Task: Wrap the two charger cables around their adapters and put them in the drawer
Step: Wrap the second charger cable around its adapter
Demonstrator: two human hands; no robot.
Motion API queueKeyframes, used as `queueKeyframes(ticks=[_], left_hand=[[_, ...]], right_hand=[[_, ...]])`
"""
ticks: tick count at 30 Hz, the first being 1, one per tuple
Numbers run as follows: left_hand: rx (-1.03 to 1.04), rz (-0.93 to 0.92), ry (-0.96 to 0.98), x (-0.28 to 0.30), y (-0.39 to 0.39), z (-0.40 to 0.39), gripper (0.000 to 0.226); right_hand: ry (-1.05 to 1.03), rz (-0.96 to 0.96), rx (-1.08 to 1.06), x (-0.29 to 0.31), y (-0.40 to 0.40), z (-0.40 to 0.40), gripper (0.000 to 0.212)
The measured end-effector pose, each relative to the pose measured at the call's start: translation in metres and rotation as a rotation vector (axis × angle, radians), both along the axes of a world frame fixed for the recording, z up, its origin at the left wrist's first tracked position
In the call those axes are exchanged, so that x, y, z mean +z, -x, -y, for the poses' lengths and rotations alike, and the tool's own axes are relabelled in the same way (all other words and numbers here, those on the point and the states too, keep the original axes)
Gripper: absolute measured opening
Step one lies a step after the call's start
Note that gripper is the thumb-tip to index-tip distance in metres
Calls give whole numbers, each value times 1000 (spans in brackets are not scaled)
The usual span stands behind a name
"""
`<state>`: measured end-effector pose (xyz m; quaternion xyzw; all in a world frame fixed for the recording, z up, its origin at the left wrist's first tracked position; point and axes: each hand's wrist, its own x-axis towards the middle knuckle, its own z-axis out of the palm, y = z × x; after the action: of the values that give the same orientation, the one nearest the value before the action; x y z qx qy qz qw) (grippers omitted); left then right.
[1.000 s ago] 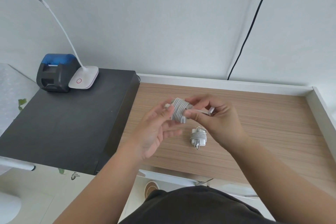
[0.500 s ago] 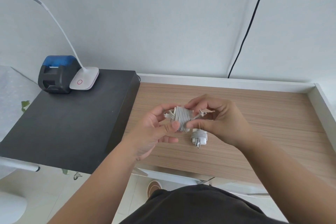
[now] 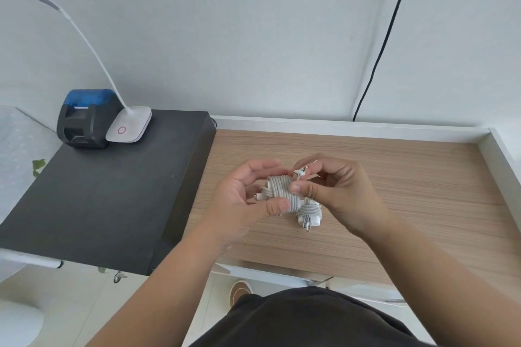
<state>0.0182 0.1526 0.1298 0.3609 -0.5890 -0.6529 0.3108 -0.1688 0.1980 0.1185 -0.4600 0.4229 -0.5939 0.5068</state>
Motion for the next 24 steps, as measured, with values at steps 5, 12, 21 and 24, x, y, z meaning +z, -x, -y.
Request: queueKeyframes(ticks=[5,12,21,24], left_hand=[[0,64,112,-2,1,0,56],[31,154,248,-5,0,-1,49],[0,68,147,-6,-7,2,47],[-46,76,148,-5,-10,3,43]], right_hand=[[11,-4,-20,1,-2,2,18],[-67,14,-77,9,-1,2,17],[-73,-160,-106,24,-3,-1,16],[-91,-250,-155,27,-7,-3,15]])
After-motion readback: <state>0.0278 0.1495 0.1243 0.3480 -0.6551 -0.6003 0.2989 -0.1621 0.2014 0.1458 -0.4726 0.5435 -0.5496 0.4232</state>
